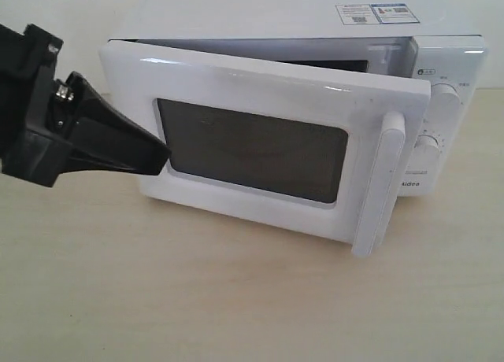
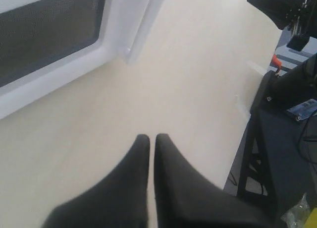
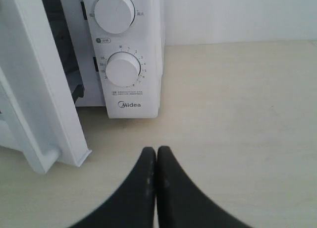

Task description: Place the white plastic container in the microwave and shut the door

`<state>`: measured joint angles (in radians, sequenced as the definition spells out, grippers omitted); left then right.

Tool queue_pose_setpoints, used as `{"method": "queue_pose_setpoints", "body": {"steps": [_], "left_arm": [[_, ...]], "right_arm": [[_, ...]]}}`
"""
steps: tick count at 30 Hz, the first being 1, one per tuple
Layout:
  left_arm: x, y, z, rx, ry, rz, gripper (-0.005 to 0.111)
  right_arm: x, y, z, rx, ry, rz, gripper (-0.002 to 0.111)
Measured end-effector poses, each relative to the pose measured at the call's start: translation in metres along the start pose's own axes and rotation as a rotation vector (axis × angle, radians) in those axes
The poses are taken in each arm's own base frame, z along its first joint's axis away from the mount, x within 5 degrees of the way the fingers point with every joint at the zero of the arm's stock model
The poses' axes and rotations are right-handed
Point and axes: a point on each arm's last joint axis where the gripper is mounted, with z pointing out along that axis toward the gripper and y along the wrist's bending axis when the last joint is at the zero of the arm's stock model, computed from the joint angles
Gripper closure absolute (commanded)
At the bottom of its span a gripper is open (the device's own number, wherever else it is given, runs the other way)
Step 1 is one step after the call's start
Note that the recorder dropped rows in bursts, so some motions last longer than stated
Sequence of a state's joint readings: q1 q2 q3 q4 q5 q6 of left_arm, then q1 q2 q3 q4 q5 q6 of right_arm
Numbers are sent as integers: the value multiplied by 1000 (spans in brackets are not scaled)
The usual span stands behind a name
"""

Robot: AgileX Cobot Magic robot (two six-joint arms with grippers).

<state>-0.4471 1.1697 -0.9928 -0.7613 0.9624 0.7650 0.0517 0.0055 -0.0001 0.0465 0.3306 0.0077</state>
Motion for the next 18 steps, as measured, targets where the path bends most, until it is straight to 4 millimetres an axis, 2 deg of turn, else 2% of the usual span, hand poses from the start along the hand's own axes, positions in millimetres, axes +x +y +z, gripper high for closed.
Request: {"method": "queue_pose_setpoints", "body": {"steps": [7,10,12,15,18], "left_arm": [[0,-20,-28,-22,-91,71,102],[0,-25,-35,-27,-111,85,102],[0,-26,-35,-28,-113,86,102],[0,-26,-35,-27,-112,86,102],[0,-26,-35,-27,-112,86,102]], "right_arm": [[0,0,0,0,0,0,108],[-2,-1,0,17,-24,-80,108],[-11,-1,-1,17,-119,-84,108],[-27,0,-4,-2,-305,-2,108],[-35,0,-7,-5,-401,8,108]]}}
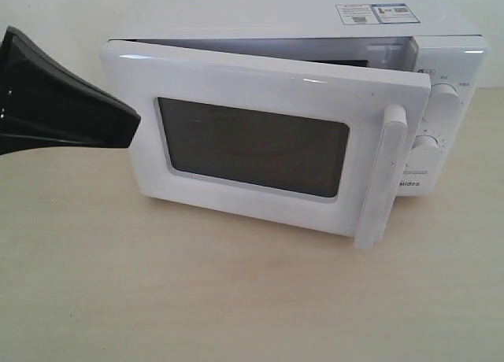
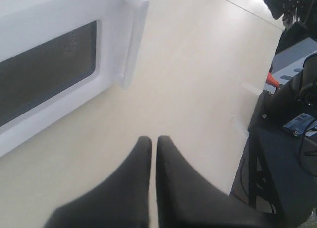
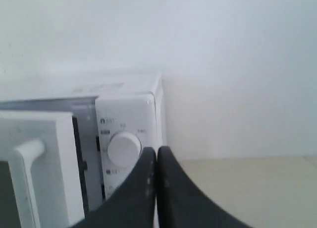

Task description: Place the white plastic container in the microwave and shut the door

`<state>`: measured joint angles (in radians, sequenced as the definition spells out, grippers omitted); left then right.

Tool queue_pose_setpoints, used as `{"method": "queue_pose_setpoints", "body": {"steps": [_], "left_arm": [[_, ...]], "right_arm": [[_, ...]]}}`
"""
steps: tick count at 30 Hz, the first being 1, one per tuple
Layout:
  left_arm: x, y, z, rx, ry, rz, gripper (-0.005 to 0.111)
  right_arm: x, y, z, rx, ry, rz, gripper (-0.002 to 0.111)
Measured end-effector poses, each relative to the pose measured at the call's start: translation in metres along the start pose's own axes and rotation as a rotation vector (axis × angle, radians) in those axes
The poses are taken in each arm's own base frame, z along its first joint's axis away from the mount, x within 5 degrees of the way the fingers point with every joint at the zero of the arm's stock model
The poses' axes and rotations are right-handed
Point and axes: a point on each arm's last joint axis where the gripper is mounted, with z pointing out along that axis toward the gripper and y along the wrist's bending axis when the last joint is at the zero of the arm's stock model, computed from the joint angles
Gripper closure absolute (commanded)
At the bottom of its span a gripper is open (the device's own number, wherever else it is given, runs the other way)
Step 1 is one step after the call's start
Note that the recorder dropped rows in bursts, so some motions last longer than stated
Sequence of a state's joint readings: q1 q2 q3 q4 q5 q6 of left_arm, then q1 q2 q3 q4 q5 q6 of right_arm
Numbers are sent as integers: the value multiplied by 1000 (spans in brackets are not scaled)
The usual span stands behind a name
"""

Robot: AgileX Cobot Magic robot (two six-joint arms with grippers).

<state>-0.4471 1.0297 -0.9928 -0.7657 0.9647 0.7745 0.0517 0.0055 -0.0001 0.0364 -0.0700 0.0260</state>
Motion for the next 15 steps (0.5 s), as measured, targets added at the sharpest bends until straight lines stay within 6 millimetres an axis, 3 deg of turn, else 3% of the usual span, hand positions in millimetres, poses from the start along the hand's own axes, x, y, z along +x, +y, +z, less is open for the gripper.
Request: {"method": "queue_pose_setpoints", "body": {"steps": [3,5,9,15], "left_arm": [[0,0,0,0,-2,1,102],[0,-2,-3,-2,-8,6,102],[0,-5,-8,-7,-24,17,102],[-2,-6,-10,-21,-45,23,102]], "right_arm": [[-7,0,0,-1,-82,71,108],[-12,-1,-1,-3,-129,208,108],[-22,0,-1,-17,-128,381,108],[-87,6,-13,-40,-132,348,108]]}}
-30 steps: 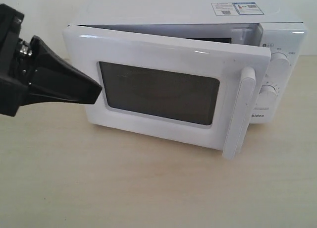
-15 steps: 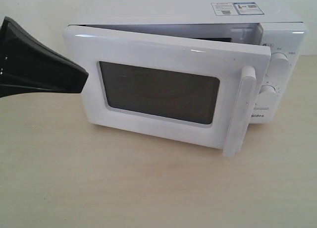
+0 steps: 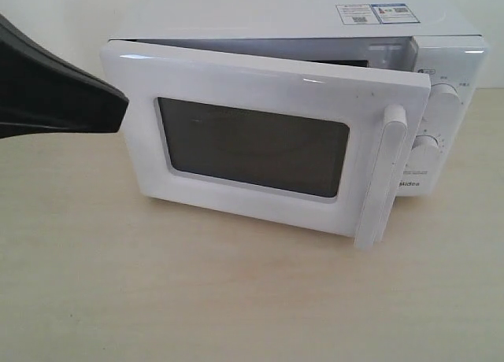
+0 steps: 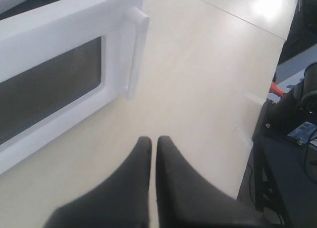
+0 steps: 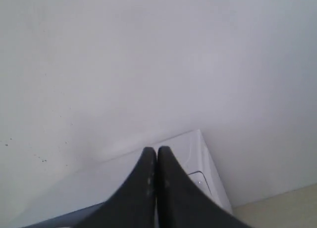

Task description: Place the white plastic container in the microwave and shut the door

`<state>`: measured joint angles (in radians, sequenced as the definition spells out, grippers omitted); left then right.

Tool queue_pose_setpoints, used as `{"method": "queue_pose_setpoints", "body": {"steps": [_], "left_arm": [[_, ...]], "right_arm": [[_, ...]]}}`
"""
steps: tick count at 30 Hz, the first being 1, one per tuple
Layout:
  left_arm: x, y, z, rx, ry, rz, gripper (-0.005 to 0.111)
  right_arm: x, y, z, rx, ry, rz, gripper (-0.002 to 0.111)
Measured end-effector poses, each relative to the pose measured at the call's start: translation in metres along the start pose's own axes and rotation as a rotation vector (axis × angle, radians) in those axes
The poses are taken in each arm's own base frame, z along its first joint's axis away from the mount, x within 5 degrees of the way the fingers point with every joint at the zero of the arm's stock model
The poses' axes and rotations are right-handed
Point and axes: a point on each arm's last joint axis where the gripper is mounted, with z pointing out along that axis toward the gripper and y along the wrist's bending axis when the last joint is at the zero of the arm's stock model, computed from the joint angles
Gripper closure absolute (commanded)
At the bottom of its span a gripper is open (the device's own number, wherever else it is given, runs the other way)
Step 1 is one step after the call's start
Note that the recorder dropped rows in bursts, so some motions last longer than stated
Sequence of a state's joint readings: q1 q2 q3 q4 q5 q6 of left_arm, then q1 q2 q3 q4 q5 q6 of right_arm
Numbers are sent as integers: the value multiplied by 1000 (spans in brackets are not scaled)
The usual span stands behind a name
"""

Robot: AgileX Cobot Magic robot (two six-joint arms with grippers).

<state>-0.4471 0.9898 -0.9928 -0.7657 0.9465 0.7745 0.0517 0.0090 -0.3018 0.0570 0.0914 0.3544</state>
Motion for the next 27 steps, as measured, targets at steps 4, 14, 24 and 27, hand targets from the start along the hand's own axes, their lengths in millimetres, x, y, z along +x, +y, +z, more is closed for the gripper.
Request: {"method": "queue_pose_setpoints", "body": {"steps": [4,14,24,27], "left_arm": [[-1,1,0,-8,-8,0,102],[-1,1,0,-9,-7,1,102],[-1,1,0,-9,-7,1,102],[-1,1,0,-9,-7,1,102]], "right_arm": [[-43,20,5,23,129,-95,108],[-43,56,54,-140,725,1,108],[7,49,115,-279,816,38,108],[25,49,121,-333,783,41,108]]}}
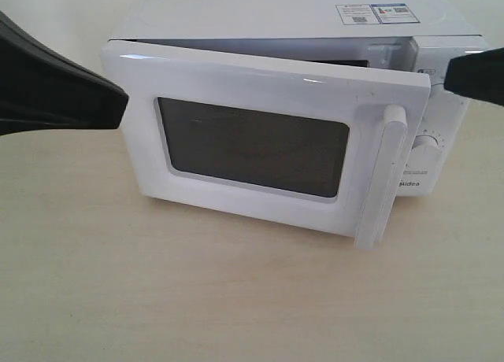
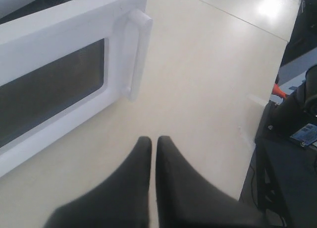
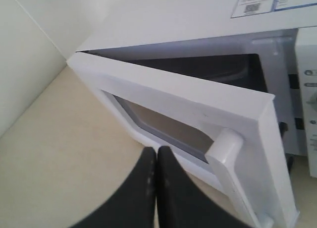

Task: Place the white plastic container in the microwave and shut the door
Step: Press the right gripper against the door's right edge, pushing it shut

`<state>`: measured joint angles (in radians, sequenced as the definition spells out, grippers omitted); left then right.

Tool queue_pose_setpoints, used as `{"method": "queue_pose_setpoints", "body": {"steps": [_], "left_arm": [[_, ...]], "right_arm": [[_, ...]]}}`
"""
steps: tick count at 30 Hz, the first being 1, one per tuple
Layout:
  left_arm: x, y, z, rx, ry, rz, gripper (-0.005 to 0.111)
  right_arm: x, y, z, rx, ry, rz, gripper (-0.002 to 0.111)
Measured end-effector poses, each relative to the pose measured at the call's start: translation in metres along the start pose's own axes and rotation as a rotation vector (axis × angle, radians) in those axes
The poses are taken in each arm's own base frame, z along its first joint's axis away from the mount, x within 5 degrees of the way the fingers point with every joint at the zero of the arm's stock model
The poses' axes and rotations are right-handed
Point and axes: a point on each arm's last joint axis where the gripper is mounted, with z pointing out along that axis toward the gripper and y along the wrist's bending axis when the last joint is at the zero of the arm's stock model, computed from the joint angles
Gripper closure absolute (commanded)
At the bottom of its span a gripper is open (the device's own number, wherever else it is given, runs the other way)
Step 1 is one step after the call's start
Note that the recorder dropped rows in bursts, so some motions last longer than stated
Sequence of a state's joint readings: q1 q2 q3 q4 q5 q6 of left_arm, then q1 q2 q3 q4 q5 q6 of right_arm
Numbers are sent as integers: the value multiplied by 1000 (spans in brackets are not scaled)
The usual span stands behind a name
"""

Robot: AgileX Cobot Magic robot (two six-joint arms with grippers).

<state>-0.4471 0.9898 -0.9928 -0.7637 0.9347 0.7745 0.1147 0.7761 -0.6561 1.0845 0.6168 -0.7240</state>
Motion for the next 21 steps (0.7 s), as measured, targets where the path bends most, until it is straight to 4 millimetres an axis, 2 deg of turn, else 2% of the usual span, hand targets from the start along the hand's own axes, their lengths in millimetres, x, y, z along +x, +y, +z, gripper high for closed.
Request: {"method": "queue_pose_setpoints", "body": {"steps": [6,11,16,21], "left_arm": [[0,0,0,0,0,0,102],[0,0,0,0,0,-4,102],[0,0,0,0,0,-6,102],[0,0,0,0,0,-6,102]], "right_arm": [[5,12,15,-56,-33,-35,108],[15,24,37,-66,-18,-75,108],[33,27,66,38,-33,-84,108],[47,41,87,138,-112,-145,108]]}}
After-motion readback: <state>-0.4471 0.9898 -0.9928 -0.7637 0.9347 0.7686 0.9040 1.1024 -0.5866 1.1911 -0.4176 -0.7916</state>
